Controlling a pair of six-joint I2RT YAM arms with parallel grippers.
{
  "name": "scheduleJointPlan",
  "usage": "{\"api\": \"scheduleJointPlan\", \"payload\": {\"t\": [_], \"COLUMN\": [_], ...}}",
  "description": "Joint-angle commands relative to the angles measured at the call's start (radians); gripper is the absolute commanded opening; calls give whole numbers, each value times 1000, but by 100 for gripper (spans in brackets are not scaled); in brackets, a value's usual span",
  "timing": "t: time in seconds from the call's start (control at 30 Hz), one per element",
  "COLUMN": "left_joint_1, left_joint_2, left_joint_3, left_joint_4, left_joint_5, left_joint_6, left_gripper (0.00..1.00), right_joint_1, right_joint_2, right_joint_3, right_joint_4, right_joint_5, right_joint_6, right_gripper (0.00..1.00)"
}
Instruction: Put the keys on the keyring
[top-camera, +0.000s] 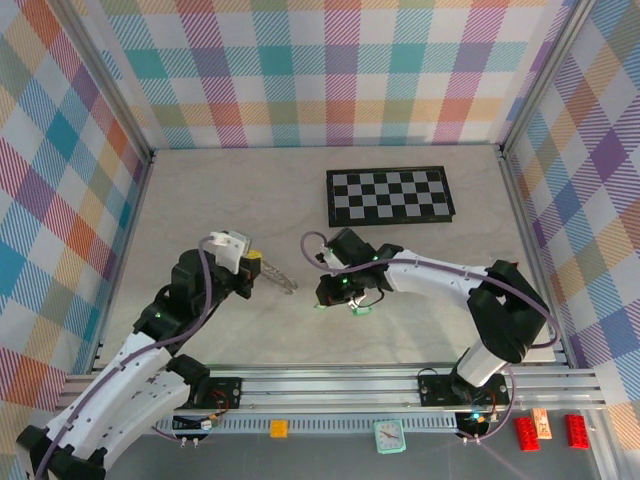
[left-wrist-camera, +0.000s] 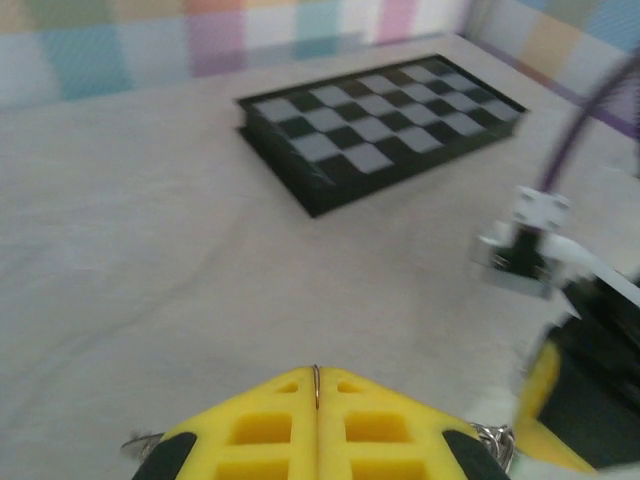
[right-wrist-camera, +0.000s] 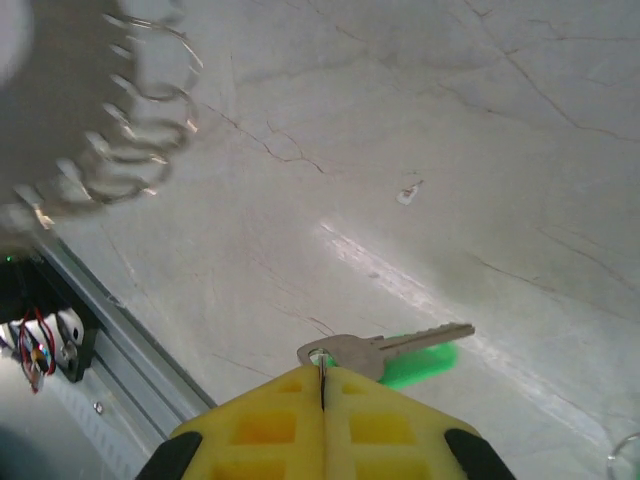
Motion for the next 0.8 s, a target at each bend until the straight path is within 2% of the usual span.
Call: {"api": "scheduleJointPlan", "payload": {"t": [0.0,0.17,0.3,0.77], "left_joint_1": [6,-2,-9,-24], "left_joint_2": [41,145,208,330], "left_joint_3": [-24,-35,-32,-33], "left_joint_4": [144,206,241,291], "left_joint_5": [241,361,431,512], "left_joint_6": [7,30,52,92], "left_gripper": [0,0,0,0], "right_joint_1": [-34,-118,-159,-212], "right_joint_2": [18,72,108,156], "right_joint_3": [-8,-8,4,32], "right_joint_4": [-40,-44,-75,-104], "right_joint_5": [-157,-235,-245,-232], "right_joint_6": [-126,-148,-171,-216], "right_gripper": [0,0,0,0]}}
